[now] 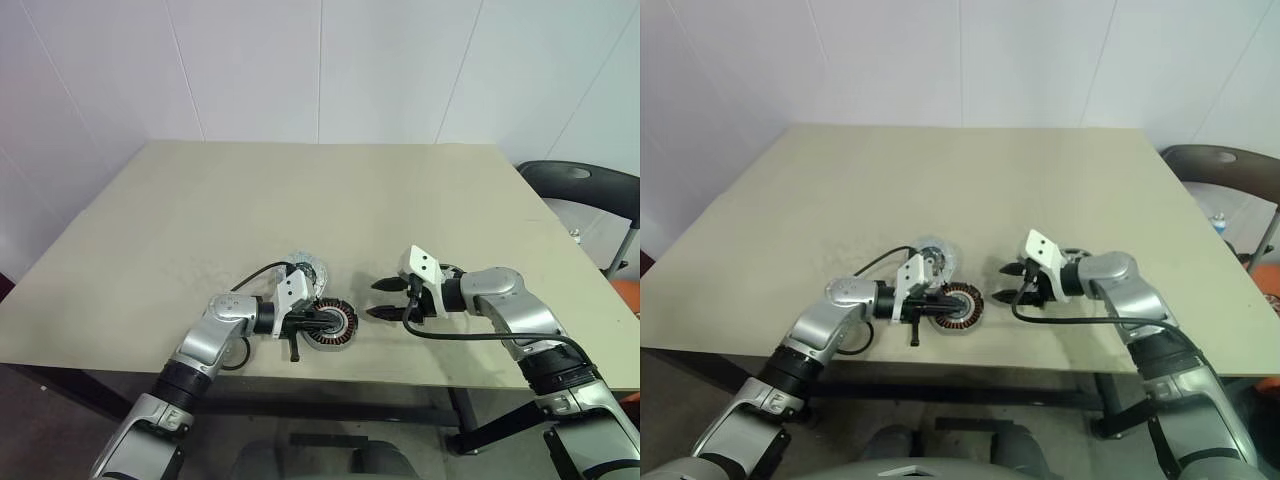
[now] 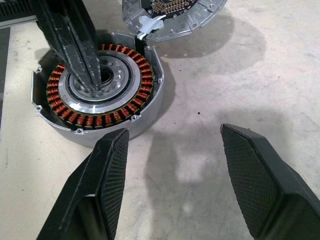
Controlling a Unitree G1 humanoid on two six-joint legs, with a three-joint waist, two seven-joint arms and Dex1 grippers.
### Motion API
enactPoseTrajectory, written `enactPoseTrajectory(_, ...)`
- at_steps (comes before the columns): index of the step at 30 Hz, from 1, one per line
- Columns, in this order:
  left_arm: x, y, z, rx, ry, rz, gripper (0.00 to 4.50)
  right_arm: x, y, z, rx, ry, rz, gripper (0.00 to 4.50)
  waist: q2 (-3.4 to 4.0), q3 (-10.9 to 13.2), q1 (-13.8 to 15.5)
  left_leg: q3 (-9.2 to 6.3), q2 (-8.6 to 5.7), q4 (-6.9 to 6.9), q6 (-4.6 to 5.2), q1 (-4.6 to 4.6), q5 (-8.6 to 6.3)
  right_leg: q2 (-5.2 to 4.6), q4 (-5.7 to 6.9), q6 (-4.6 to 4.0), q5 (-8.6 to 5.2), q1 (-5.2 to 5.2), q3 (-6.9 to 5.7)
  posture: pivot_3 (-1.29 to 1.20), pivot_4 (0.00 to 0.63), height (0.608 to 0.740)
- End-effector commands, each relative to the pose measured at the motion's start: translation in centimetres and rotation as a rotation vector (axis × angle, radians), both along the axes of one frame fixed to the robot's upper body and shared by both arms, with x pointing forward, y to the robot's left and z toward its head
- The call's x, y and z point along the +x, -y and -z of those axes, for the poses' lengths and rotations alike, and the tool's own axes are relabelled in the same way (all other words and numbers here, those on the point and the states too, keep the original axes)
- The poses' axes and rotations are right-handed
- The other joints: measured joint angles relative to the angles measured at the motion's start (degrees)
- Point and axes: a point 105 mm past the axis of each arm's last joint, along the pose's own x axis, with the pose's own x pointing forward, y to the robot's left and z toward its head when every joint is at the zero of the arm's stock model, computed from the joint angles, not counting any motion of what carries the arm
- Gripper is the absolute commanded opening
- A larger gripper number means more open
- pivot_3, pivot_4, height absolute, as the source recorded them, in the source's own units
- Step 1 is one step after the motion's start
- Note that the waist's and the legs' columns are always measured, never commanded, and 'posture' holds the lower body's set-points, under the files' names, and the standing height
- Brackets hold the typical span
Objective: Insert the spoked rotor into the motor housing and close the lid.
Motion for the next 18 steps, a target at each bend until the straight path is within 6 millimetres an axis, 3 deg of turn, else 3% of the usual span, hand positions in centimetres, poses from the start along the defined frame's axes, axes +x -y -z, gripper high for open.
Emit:
enactPoseTrajectory(1, -0.8, -0.8, 1.8, 0.101, -0.047, 0.025, 0.08, 0.7, 0.0, -1.6, 0.009, 0.065, -0.005, 3.07, 0.0, 0.0, 0.0, 0.0, 0.0, 0.0, 0.0, 0.0, 0.0, 0.0, 0.0, 0.0, 0.0, 0.0, 0.0, 0.0, 0.0, 0.74)
enactPoseTrajectory(5, -0.2, -1.4, 2.5, 0.158, -0.006, -0.011, 0.08, 0.8, -0.2, -1.7, 0.014, 0.069, -0.005, 3.07, -0.01, 0.0, 0.0, 0.0, 0.0, 0.01, 0.0, 0.09, 0.0, 0.0, 0.0, 0.0, -0.01, 0.08, 0.0, 0.0, 0.0, 0.74)
enactPoseTrajectory(12, 3.1, -2.0, 2.9, 0.233, 0.187, -0.145, 0.08, 0.9, -0.8, -1.9, 0.04, 0.083, -0.004, 3.07, -0.08, 0.0, -0.2, 0.0, 0.0, -0.03, -0.06, 0.82, -0.04, 0.0, -0.01, 0.19, -0.13, 0.42, 0.05, 0.0, 0.0, 0.74)
enactPoseTrajectory(18, 2.1, -1.6, 3.1, 0.206, 0.145, -0.091, 0.08, 1.2, -1.0, -2.2, 0.059, 0.104, 0.012, 3.07, -0.07, 0.0, -0.2, 0.0, -0.04, -0.09, -0.21, 0.9, -0.13, 0.0, -0.01, 0.2, -0.13, 0.43, 0.13, 0.0, 0.0, 0.74)
